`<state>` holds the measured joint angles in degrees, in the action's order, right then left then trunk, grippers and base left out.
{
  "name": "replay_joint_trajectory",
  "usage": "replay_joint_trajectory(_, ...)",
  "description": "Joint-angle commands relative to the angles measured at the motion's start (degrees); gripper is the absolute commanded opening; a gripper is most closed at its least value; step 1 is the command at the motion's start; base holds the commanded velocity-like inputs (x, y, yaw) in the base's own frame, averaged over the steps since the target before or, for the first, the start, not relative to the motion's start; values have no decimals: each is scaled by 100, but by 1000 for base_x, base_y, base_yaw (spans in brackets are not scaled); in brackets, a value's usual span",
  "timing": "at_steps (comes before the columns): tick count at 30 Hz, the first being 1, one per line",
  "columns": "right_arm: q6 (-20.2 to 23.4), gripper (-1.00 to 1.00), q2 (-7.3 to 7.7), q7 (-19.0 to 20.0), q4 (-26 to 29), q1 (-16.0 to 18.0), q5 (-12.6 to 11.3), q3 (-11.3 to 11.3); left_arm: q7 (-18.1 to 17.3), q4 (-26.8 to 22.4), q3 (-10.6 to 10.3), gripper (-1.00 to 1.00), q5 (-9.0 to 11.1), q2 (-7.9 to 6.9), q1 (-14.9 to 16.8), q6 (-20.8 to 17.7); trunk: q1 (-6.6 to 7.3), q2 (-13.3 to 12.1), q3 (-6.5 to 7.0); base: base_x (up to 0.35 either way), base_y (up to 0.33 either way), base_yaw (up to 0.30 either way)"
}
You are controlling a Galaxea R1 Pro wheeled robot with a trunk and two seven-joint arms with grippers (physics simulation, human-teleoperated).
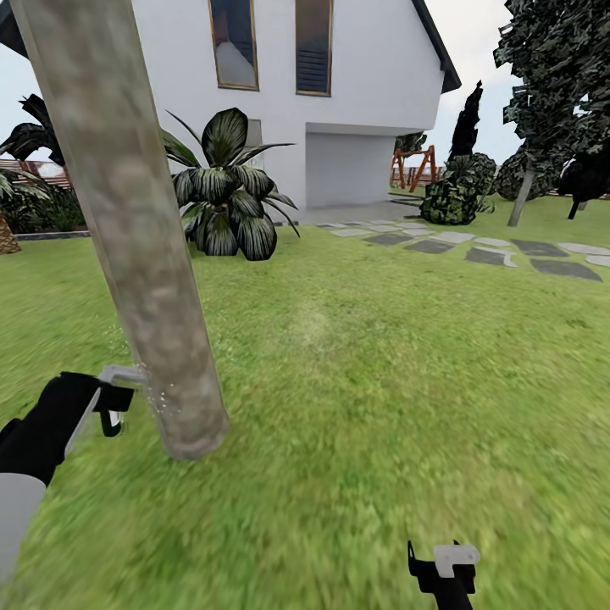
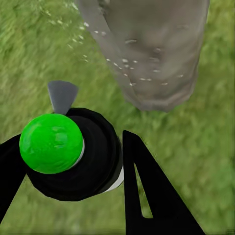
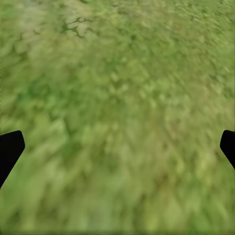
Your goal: In the garden, pick up the pesticide atomizer on the floor and spray pesticide onto both trees until each tree trunk is fully covered.
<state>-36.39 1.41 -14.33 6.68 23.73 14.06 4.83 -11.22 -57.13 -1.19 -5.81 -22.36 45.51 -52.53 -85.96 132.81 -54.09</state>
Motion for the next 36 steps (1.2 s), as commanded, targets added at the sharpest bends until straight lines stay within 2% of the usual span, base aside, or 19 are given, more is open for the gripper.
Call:
replay_joint_trajectory(1, 0, 100, 0, 0, 0, 0, 0, 0, -186, -13, -1, -100, 23, -109, 5, -24, 0, 0, 0, 0, 0, 0)
replay_joint_trajectory(3, 0, 100, -6, 0, 0, 0, 0, 0, -395, -37, -23, -100, 7, -191, -27, -42, 0, 0, 0, 0, 0, 0)
replay_joint_trajectory(6, -3, 100, -25, 0, 5, 0, -3, 0, -450, -63, -18, -100, 7, -210, -20, -52, 0, 0, 0, 0, 0, 77)
replay_joint_trajectory(10, -6, 100, -43, 4, 2, 0, 0, -2, -458, -268, -15, -100, -2, -208, -2, -67, 0, 0, 0, 111, -159, 255)
replay_joint_trajectory(13, -8, 100, -41, 8, 5, 0, 0, 0, -452, -477, -13, -100, -7, -208, -43, -300, 0, 0, 0, 152, -225, 183)
replay_joint_trajectory(17, -8, 100, -36, 8, 1, 0, 0, 0, -451, -597, -13, -100, -8, -209, -58, -387, 0, 0, 0, 158, -230, 28)
replay_joint_trajectory(31, -9, 100, -9, 0, 0, 0, 0, 0, -425, -641, -4, -100, -16, -216, -60, -399, 0, 0, 0, 28, -263, 1)
replay_joint_trajectory(36, -9, 100, -8, 3, 3, 0, 0, 0, -414, -642, 1, -100, -17, -216, -60, -399, 0, 0, 0, 192, -224, 0)
